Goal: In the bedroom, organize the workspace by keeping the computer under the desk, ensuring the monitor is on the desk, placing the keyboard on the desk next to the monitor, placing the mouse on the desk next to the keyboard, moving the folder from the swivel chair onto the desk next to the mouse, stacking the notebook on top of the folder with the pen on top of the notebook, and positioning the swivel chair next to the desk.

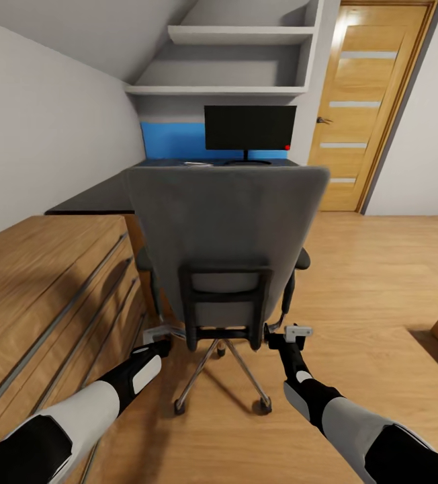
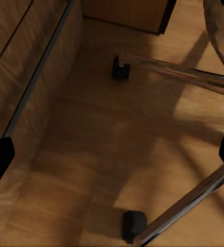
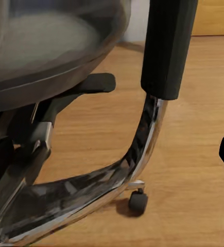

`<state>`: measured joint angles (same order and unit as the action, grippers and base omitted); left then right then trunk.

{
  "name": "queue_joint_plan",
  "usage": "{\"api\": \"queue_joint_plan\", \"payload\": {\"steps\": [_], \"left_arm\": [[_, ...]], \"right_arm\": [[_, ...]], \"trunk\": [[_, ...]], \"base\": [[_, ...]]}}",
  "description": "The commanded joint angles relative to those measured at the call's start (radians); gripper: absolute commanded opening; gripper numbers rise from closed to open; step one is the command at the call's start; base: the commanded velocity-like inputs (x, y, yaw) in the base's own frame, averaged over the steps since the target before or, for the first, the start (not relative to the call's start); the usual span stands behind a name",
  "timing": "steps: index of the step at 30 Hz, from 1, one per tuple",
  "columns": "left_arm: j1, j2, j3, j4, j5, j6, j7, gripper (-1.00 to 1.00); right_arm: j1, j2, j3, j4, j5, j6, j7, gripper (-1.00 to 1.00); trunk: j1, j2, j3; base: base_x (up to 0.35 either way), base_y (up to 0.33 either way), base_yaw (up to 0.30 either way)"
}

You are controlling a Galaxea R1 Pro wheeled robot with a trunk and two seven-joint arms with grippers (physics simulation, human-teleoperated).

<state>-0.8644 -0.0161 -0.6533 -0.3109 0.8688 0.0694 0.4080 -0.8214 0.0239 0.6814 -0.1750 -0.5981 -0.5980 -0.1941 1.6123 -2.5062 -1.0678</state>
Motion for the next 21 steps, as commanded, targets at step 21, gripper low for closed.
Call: {"api": "queue_joint_plan", "payload": {"steps": [21], "left_arm": [[-0.001,0.001,-0.011,-0.003,0.004,0.004,0.008,1.00]], "right_arm": [[-0.001,0.004,0.015,0.000,0.006,-0.005,-0.007,1.00]], "trunk": [[0.000,0.000,0.002]], "base": [[0.292,-0.012,-0.102]]}}
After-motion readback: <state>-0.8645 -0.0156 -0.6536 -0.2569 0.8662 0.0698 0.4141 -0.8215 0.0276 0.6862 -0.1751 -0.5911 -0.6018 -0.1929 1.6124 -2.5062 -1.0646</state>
